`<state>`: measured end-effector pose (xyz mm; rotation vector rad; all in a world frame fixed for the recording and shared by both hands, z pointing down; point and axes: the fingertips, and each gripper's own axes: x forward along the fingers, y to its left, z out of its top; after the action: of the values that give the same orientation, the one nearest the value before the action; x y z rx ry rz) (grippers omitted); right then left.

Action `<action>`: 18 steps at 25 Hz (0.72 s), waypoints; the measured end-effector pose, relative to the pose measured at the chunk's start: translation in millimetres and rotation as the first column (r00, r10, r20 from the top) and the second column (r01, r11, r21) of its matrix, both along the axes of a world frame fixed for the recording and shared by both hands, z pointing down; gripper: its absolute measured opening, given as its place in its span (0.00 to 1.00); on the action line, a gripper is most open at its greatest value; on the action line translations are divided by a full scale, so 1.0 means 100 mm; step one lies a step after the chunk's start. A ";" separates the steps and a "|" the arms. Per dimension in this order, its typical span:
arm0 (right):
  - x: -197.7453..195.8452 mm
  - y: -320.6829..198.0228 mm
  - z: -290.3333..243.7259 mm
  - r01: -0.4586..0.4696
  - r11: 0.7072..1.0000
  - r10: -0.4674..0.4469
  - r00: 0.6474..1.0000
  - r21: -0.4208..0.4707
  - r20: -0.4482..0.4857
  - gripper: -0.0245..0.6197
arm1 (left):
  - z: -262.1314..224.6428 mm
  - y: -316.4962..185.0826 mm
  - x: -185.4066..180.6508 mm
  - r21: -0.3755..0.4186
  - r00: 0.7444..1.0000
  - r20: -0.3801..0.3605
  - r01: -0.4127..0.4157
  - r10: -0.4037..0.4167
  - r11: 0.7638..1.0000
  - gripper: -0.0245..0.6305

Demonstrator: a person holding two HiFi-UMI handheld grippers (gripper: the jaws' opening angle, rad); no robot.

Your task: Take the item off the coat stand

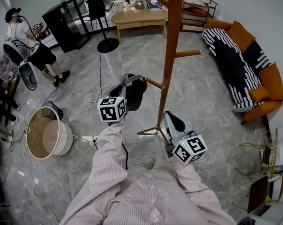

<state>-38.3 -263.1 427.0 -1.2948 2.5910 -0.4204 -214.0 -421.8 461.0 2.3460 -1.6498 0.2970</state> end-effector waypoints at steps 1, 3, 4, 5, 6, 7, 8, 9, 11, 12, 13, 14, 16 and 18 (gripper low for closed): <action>0.00 0.01 0.00 0.000 1.000 0.000 1.000 0.001 0.000 0.05 | 0.00 0.01 -0.02 0.001 1.000 -0.001 0.004 -0.004 1.000 0.09; -0.02 0.02 0.00 0.001 1.000 -0.001 1.000 0.002 0.000 0.05 | 0.01 0.05 -0.08 0.002 1.000 -0.001 0.011 -0.011 1.000 0.09; -0.02 0.02 -0.01 0.002 1.000 -0.002 1.000 0.003 -0.001 0.05 | 0.01 0.07 -0.10 0.002 1.000 0.000 0.013 -0.013 1.000 0.09; -0.03 0.02 -0.02 0.003 1.000 -0.003 1.000 0.004 -0.001 0.05 | 0.00 0.10 -0.12 0.002 1.000 0.001 0.014 -0.014 1.000 0.09; -0.03 0.02 -0.02 0.004 1.000 -0.004 1.000 0.004 -0.002 0.05 | 0.00 0.13 -0.14 0.003 1.000 0.002 0.015 -0.015 1.000 0.09; -0.03 0.01 -0.02 0.005 1.000 -0.005 1.000 0.004 -0.002 0.05 | 0.00 0.16 -0.15 0.004 1.000 0.000 0.016 -0.016 1.000 0.09; -0.04 0.01 -0.03 0.007 1.000 -0.007 1.000 0.005 -0.003 0.05 | -0.01 0.19 -0.17 0.006 1.000 -0.003 0.017 -0.017 1.000 0.09; -0.03 0.00 -0.03 0.008 1.000 -0.008 1.000 0.006 -0.003 0.05 | -0.01 0.23 -0.18 0.008 1.000 -0.007 0.019 -0.019 1.000 0.09; -0.03 -0.01 -0.04 0.012 1.000 -0.012 1.000 0.011 -0.005 0.05 | -0.01 0.32 -0.20 0.016 1.000 -0.020 0.022 -0.021 1.000 0.09; -0.02 -0.01 -0.04 0.015 1.000 -0.015 1.000 0.014 -0.007 0.05 | -0.02 0.37 -0.21 0.021 0.999 -0.027 0.023 -0.023 1.000 0.09; -0.01 -0.02 -0.05 0.018 1.000 -0.018 1.000 0.016 -0.009 0.05 | -0.03 0.42 -0.22 0.026 0.999 -0.033 0.025 -0.024 0.999 0.09; 0.00 -0.03 -0.05 0.023 1.000 -0.023 1.000 0.018 -0.010 0.05 | -0.04 0.47 -0.22 0.032 0.999 -0.039 0.027 -0.025 0.999 0.09; 0.01 -0.04 -0.07 0.033 0.999 -0.033 0.999 0.019 -0.011 0.05 | -0.09 0.56 -0.22 0.043 0.998 -0.050 0.029 -0.026 0.999 0.09; 0.03 -0.04 -0.09 0.043 0.999 -0.043 0.999 0.017 -0.013 0.05 | -0.14 0.66 -0.22 0.053 0.998 -0.057 0.027 -0.024 0.998 0.09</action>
<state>-35.7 -267.3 417.7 -1.2425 2.6309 -0.3975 -235.9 -356.1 447.1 2.3472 -1.6805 0.1815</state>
